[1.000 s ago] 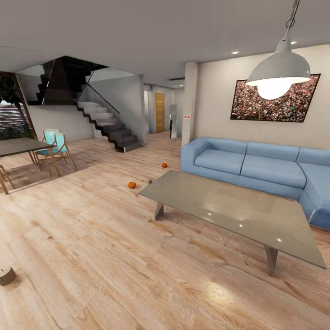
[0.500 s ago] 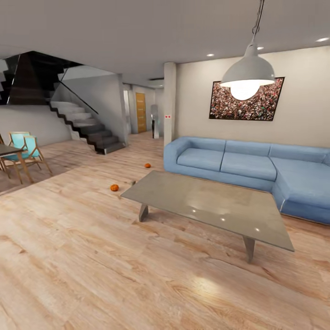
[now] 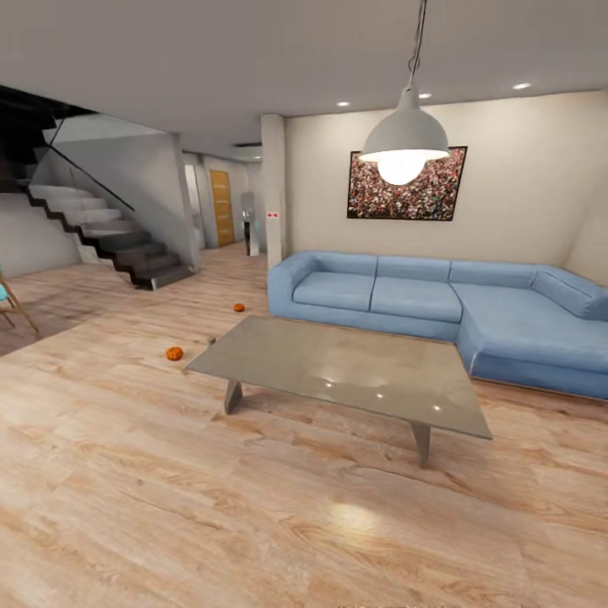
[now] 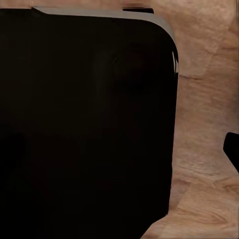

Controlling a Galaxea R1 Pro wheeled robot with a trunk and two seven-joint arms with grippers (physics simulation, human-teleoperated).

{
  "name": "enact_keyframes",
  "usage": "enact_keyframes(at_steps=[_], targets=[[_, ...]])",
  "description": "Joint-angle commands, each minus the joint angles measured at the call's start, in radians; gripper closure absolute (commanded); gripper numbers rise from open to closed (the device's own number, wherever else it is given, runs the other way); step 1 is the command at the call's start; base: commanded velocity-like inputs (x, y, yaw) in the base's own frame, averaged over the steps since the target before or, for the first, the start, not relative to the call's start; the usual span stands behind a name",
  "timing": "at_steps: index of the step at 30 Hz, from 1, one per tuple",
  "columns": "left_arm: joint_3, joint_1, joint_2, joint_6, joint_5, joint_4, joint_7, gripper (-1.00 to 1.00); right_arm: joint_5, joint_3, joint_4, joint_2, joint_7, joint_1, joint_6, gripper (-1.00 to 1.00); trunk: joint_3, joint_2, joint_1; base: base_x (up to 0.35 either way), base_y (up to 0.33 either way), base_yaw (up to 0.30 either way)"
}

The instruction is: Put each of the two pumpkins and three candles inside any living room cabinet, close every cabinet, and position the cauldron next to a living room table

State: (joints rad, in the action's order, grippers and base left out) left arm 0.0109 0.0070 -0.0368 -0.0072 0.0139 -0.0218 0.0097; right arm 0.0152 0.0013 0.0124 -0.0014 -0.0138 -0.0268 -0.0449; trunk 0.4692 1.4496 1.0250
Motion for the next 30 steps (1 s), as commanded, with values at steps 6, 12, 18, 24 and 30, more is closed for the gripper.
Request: enact_keyframes(at_steps=[6, 12, 18, 24, 30], targets=[[0.001, 0.001, 0.0, -0.001, 0.001, -0.002, 0.001, -1.0, 0.002, 0.0, 0.001, 0.0, -0.003, -0.001, -0.015, -1.0, 0.001, 0.0, 0.0, 0.0, 0.0, -0.277], [0.001, 0.001, 0.0, -0.001, 0.001, -0.002, 0.001, -1.0, 0.002, 0.0, 0.001, 0.0, -0.004, -0.001, -0.016, -1.0, 0.001, 0.0, 0.0, 0.0, 0.0, -0.277], [-0.002, 0.001, 0.003, 0.008, 0.006, -0.002, 0.001, -1.0, 0.002, 0.0, 0.001, 0.001, -0.006, -0.001, -0.016, -1.0, 0.001, 0.0, 0.0, 0.0, 0.0, -0.277], [-0.004, 0.001, 0.017, 0.0, 0.007, -0.003, 0.0, -1.0, 0.006, 0.0, 0.001, 0.001, -0.006, -0.001, -0.016, -1.0, 0.001, 0.0, 0.0, 0.0, 0.0, -0.277], [-0.002, 0.001, 0.012, -0.001, 0.007, -0.012, -0.001, -1.0, 0.112, 0.0, 0.001, 0.0, -0.007, -0.001, -0.016, -1.0, 0.001, 0.0, 0.0, -0.001, 0.0, -0.277]])
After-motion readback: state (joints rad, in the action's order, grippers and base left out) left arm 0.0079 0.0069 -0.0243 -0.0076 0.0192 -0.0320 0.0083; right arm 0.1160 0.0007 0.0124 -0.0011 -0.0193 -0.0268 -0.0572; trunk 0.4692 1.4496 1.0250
